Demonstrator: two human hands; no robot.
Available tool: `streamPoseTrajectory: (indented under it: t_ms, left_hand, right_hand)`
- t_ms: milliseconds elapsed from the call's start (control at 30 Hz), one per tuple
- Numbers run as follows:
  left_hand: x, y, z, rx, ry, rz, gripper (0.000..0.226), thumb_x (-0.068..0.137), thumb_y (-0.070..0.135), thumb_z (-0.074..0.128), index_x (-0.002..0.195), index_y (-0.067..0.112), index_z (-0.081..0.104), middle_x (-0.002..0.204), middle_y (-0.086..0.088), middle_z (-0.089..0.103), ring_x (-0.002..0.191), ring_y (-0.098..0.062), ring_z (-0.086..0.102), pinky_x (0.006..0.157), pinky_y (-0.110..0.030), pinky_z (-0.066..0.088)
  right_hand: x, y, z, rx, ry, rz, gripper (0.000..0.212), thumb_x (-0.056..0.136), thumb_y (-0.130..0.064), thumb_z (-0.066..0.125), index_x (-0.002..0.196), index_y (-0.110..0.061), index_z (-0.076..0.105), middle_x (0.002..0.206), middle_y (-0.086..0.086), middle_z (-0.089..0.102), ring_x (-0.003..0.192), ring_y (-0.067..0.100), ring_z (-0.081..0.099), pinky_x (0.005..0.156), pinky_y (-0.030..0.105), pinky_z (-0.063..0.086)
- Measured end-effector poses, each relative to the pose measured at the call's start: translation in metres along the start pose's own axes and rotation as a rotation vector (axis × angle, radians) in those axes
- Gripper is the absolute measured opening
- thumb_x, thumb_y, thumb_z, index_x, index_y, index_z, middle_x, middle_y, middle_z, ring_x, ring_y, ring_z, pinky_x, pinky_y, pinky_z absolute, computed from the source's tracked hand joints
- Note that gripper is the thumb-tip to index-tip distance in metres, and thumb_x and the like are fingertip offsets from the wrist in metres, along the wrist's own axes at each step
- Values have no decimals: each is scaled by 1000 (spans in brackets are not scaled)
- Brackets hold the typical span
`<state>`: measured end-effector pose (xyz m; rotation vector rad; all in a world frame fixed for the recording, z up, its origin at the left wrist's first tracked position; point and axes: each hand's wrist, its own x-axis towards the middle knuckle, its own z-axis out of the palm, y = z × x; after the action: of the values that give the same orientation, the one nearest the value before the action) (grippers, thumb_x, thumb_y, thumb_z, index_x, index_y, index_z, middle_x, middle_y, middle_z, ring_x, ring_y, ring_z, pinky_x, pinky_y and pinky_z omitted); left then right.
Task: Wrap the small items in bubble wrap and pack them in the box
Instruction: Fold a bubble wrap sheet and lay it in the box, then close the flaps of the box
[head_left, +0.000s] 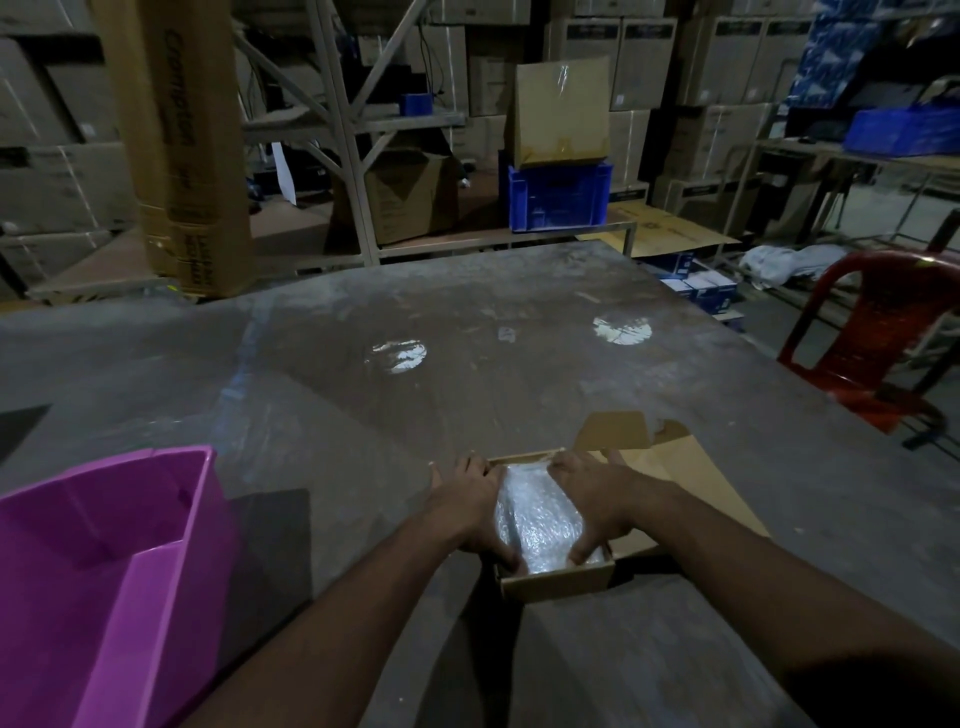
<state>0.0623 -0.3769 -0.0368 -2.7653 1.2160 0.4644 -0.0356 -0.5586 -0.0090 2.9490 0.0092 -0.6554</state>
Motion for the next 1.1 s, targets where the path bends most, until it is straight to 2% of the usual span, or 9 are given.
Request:
streamPoseTrajectory:
  t_ms: [100,467,633,700,800,867,933,1000,1100]
  left_hand:
    - [0,0,0,2,-2,1,141,52,78,81,161,20,12,166,-11,16,155,-30,7,118,-70,11]
    - [0,4,0,29,6,-12,134,59,70,82,161,16,14,165,-10,17,155,-29,5,117,-72,9]
    - [-2,7,0,19,4,-31,124,65,63,82,159,15,17,162,-11,22,153,-29,12,118,-71,9]
    - [-2,7,0,17,13,-37,121,66,60,84,158,15,19,160,-12,25,151,-30,17,118,-70,11]
    - [-5,6,0,-16,22,-22,123,65,62,84,158,17,17,160,-10,27,149,-29,21,118,-69,15]
    - [-8,1,1,-101,26,-2,132,61,67,83,160,17,11,163,-6,22,151,-27,18,119,-66,14]
    - [-11,-5,2,-176,43,8,137,58,73,81,160,18,9,166,-4,19,152,-26,18,121,-61,14]
    - [-13,-11,2,-260,99,15,133,56,77,81,158,19,18,161,-4,31,147,-26,28,121,-53,22]
    - [-13,-16,-4,-440,205,21,123,62,67,84,158,21,23,155,-3,41,141,-25,37,118,-46,32]
  right_hand:
    - [1,2,-2,-19,-21,-2,129,68,-74,73,160,-9,9,169,7,6,155,24,7,120,63,0]
    - [18,0,-8,-84,-86,-57,134,65,-75,76,158,-3,11,167,14,16,152,30,21,123,58,7]
    - [28,-8,-18,-96,-185,-24,131,59,-75,80,155,-5,25,163,13,28,144,33,35,120,52,27]
    - [28,-10,-21,-86,-192,-17,131,60,-72,83,156,-5,24,162,13,27,144,33,35,119,48,30]
    - [23,-6,-19,-24,-175,-2,133,61,-71,82,159,-10,16,165,9,19,149,30,25,120,52,25]
    - [16,-1,-13,71,-132,-4,133,63,-69,82,160,-14,10,167,5,12,152,28,18,121,53,20]
    - [4,4,-8,222,-29,-20,127,65,-68,82,160,-19,13,165,3,16,151,26,17,122,48,20]
    - [-11,9,-4,394,138,1,111,70,-63,81,156,-23,24,161,3,26,147,23,23,120,43,25]
    - [-34,15,9,504,396,153,82,83,-48,77,151,-24,39,156,1,38,144,21,31,116,41,32]
